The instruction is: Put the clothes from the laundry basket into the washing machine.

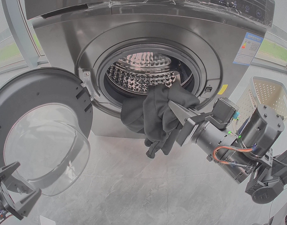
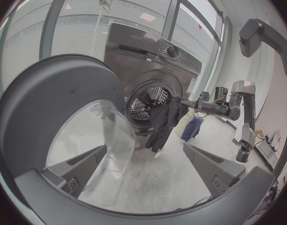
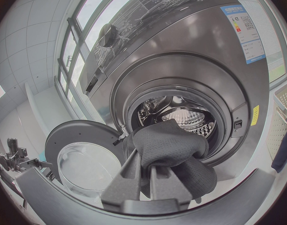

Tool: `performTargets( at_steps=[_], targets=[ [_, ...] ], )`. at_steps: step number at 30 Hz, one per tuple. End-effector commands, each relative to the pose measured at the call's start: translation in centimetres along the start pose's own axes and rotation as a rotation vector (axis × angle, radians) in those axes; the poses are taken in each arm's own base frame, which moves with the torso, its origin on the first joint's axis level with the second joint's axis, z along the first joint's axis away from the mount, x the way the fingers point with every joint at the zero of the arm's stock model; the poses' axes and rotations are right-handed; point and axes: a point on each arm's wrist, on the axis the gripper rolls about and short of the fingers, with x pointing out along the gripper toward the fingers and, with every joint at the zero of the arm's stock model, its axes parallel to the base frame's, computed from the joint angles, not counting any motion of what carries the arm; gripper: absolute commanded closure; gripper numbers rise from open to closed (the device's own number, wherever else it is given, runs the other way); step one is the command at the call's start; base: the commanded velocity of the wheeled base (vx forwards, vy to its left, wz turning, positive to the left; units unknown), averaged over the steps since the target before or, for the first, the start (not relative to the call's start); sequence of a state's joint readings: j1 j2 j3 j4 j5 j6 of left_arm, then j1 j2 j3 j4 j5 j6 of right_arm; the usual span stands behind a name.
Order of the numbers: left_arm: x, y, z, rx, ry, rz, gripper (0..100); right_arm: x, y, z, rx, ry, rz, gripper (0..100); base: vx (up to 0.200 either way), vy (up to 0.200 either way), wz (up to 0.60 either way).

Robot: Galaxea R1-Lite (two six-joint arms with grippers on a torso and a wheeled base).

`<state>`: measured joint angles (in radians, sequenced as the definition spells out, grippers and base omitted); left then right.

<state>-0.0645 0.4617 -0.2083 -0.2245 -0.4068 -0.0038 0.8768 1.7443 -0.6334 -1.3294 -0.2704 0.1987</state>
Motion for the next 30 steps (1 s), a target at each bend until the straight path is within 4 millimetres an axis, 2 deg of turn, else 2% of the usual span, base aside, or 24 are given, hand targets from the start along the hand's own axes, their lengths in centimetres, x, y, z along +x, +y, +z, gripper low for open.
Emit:
performTargets(
  at_steps=[1,3,5,6,7,8,9,11,12,14,17,18,19,25,30],
  targets=[
    [8.9,1.8,2.0,-0.074,0.133,-0.210,0,0.1,0.2,1.1,0.010,-0.043,0.003,100,0.000,0.000,0.00],
    [10.1,1.5,1.9,-0.079,0.141,-0.222,0,-0.1,0.2,1.6,0.014,-0.054,0.006,100,0.000,0.000,0.00],
    [12.4,0.4,1.9,-0.090,0.151,-0.260,0,0.0,0.1,2.0,0.017,-0.069,0.001,100,0.000,0.000,0.00],
    [12.7,0.2,1.9,-0.092,0.152,-0.262,0,0.0,0.1,2.1,0.017,-0.071,0.002,100,0.000,0.000,0.00],
    [14.2,-0.7,2.1,-0.110,0.145,-0.281,0,0.1,-0.2,2.2,0.017,-0.078,-0.007,100,0.000,0.000,0.00],
    [14.2,-0.7,2.1,-0.110,0.145,-0.281,0,0.1,-0.2,2.2,0.017,-0.078,-0.007,100,0.000,0.000,0.00],
    [15.8,-1.3,2.1,-0.132,0.154,-0.292,0,0.1,-0.3,2.3,0.021,-0.083,-0.008,100,0.000,0.000,0.00],
    [17.3,-1.4,2.0,-0.143,0.164,-0.289,0,0.0,-0.3,2.4,0.024,-0.087,-0.007,100,0.000,0.000,0.00],
    [17.3,-1.4,2.0,-0.143,0.164,-0.289,0,0.0,-0.3,2.4,0.024,-0.087,-0.007,100,0.000,0.000,0.00],
    [19.3,-1.5,1.8,-0.149,0.178,-0.291,0,-0.3,-0.3,2.8,0.025,-0.093,-0.007,100,0.000,0.000,0.00],
    [20.4,-1.6,1.5,-0.151,0.191,-0.291,0,-0.6,-0.3,3.1,0.026,-0.096,-0.007,100,0.000,0.000,0.00],
    [21.9,-1.6,1.2,-0.151,0.196,-0.289,0,-0.8,-0.3,3.3,0.027,-0.100,-0.006,100,0.000,0.000,0.00],
    [22.6,-1.6,1.1,-0.151,0.191,-0.288,0,-0.8,-0.3,3.4,0.029,-0.103,-0.005,100,0.000,0.000,0.00],
    [25.7,-1.6,0.3,-0.147,0.142,-0.285,0,-0.9,-0.3,3.4,0.030,-0.104,-0.003,100,0.000,0.000,0.00],
    [27.3,-1.6,-0.8,-0.149,0.154,-0.283,0,-1.0,0.0,3.2,0.031,-0.096,0.006,100,0.000,0.000,0.00]
  ],
)
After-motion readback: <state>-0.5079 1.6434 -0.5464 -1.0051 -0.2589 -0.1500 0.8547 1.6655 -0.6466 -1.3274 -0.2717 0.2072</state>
